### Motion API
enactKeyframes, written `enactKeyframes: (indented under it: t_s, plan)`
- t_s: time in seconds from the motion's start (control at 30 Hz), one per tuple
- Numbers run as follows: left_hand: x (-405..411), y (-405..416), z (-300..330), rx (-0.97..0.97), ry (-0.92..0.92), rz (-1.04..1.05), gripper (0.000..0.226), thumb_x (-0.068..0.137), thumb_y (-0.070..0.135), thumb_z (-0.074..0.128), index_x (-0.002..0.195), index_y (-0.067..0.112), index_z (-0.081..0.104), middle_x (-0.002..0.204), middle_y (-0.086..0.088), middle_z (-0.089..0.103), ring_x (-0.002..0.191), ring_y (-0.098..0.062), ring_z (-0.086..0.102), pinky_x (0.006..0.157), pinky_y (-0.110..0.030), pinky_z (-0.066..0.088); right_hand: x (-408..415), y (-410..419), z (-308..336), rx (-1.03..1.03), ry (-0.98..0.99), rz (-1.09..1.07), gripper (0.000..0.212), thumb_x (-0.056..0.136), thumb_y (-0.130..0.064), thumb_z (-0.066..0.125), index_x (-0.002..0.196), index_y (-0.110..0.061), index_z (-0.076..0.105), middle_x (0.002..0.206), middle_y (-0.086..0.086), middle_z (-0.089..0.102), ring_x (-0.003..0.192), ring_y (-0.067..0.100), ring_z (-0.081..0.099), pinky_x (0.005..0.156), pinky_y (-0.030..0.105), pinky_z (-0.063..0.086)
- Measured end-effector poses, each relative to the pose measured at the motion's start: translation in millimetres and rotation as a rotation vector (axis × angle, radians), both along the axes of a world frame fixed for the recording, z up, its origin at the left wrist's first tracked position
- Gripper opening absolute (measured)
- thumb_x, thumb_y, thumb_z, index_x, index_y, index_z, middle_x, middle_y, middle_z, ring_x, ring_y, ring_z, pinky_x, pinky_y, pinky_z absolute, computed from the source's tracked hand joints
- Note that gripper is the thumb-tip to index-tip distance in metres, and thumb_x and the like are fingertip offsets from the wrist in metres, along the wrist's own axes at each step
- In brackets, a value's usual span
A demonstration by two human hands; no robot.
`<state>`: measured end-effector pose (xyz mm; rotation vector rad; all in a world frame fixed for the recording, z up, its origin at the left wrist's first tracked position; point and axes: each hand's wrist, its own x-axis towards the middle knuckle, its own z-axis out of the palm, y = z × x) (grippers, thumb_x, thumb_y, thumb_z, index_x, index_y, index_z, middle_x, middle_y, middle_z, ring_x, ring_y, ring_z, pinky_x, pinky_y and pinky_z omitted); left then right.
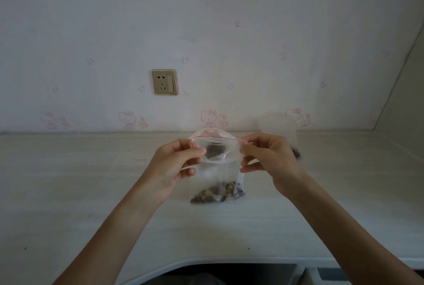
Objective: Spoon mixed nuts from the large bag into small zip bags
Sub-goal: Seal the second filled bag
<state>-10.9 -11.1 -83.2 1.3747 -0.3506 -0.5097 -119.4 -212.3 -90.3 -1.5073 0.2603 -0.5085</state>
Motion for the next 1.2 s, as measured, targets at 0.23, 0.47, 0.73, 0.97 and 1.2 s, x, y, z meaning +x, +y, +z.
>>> enactKeyframes:
  t_s: [0.23, 0.47, 0.73, 0.97, 1.2]
  plan:
    - [0, -5, 12, 0.471, -0.908, 0.353, 0.025, 0.070, 0.005, 0.075, 0.061, 0.021, 0.058, 0.058, 0.007, 0.063, 0.052, -0.011, 0.060, 0.054, -0.022, 0.048, -2, 21, 11, -0.697, -0.049, -0.243, 0.035, 0.079, 0.013, 0.061, 0.083, -0.022, 0.064, 0.047, -0.011, 0.046, 0.042, 0.008, 0.043, 0.046, 0.045, 0.058]
    - [2, -6, 15, 0.445, -0.460, 0.094, 0.018, 0.083, 0.025, 0.085, 0.078, 0.015, 0.071, 0.062, 0.005, 0.064, 0.054, -0.007, 0.062, 0.049, -0.027, 0.056, -7, 8, 20, -0.201, 0.327, -0.089, 0.009, 0.096, -0.009, 0.064, 0.091, -0.002, 0.063, 0.063, 0.010, 0.061, 0.046, 0.020, 0.064, 0.055, 0.045, 0.064]
    - [-3, -18, 22, 0.389, -0.574, 0.150, 0.032, 0.084, 0.025, 0.085, 0.068, 0.018, 0.058, 0.053, 0.008, 0.059, 0.051, -0.013, 0.057, 0.044, -0.031, 0.053, -6, 6, 24, -0.186, 0.243, -0.067, 0.020, 0.091, -0.015, 0.076, 0.090, 0.001, 0.063, 0.058, 0.005, 0.063, 0.053, 0.022, 0.066, 0.055, 0.045, 0.063]
    - [0, -15, 36, 0.523, -1.003, 0.336, 0.028, 0.077, 0.006, 0.072, 0.067, 0.026, 0.054, 0.056, 0.007, 0.059, 0.056, -0.010, 0.059, 0.057, -0.030, 0.049, -6, 13, 34, -0.748, 0.150, -0.312, 0.018, 0.080, -0.002, 0.062, 0.077, -0.018, 0.055, 0.062, -0.002, 0.062, 0.056, 0.022, 0.065, 0.045, 0.029, 0.055]
    - [0, -8, 41, 0.714, -1.076, 0.327, 0.019, 0.077, 0.016, 0.072, 0.070, 0.026, 0.057, 0.066, 0.012, 0.061, 0.068, -0.016, 0.062, 0.061, -0.031, 0.049, -10, 12, 43, -0.953, 0.157, -0.346, 0.018, 0.080, -0.012, 0.066, 0.071, -0.025, 0.057, 0.060, -0.011, 0.058, 0.055, 0.003, 0.053, 0.045, 0.013, 0.030]
